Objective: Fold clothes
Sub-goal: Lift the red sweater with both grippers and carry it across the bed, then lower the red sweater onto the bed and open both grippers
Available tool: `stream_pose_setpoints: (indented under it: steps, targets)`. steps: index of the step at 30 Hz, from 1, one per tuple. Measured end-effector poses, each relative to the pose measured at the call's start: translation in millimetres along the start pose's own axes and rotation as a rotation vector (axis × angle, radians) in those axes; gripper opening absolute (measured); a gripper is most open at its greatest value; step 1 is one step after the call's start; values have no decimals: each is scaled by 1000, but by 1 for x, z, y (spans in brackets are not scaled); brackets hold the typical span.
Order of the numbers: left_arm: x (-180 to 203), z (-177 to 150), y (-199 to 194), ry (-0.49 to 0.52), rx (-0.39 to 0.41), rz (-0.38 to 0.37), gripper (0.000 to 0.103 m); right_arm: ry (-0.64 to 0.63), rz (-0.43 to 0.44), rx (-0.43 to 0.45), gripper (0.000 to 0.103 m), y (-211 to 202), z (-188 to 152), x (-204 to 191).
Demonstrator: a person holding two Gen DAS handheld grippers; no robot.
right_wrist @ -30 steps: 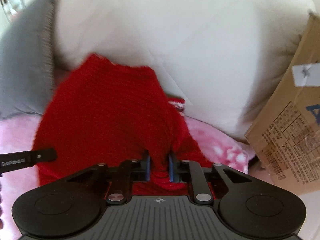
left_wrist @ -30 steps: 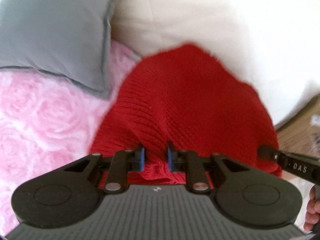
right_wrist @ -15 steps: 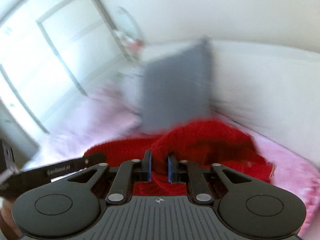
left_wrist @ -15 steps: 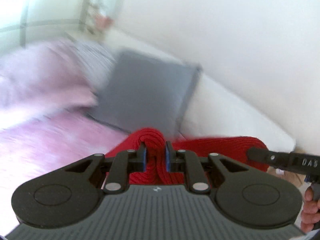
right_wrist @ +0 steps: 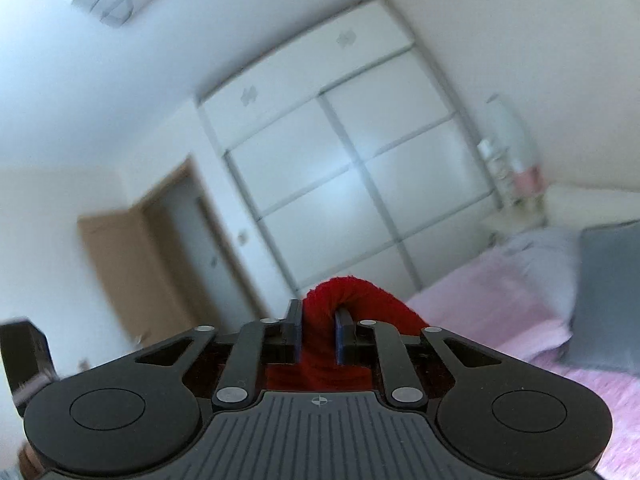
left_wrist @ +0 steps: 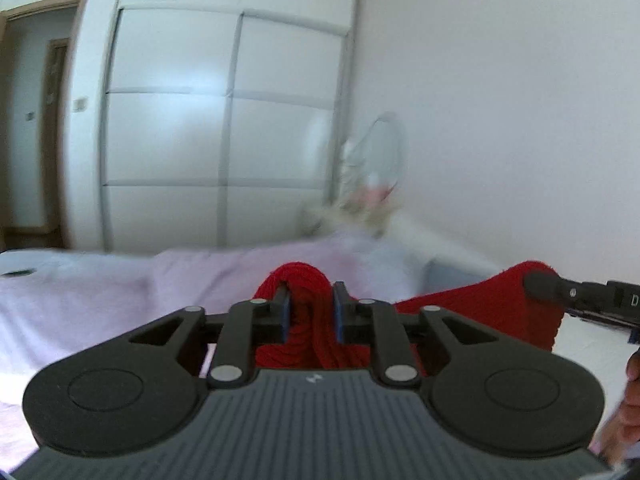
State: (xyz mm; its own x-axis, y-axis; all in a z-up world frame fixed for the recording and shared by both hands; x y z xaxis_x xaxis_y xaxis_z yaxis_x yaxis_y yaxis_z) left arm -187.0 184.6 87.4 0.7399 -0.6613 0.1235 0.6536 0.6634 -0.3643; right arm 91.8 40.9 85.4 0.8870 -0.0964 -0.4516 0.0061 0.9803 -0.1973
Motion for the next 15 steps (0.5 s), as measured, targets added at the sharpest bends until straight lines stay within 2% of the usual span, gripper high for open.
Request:
stream_pose_setpoints:
  steps: [1, 2, 3, 6, 11, 15]
  targets:
    - [-11, -10, 1, 7, -65, 48, 22, -23, -19, -70, 49, 14, -8, -13]
    - [-23, -19, 2, 14, -131, 96, 20, -51, -41, -135, 64, 27, -20, -25]
    - [-33, -31, 2, 17, -188, 138, 21, -83, -68, -193, 74, 36, -35, -37]
    - [-53, -77, -8, -8, -308, 226, 21, -145, -104, -347, 73, 58, -81, -61]
    - [-71, -146, -47, -167, -438, 280, 21, -199, -98, -566, 73, 60, -150, -79]
    - [-70, -192, -89, -216, -515, 311, 21, -317, -110, -684, 73, 23, -203, -97]
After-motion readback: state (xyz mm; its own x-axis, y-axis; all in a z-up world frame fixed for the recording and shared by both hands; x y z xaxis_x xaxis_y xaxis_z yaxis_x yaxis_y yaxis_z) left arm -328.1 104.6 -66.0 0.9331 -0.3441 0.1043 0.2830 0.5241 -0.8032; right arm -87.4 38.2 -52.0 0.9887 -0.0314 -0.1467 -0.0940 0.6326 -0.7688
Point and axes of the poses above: each gripper's, at about its wrist camera, not at the fingertips, and y roughly the way its jaws point, x to its right, z to its top, the point moved 1 cm from there along y, roughly the way its jaws point, and after that the axes turned 6 degrees about -z, right-handed, at the moved point
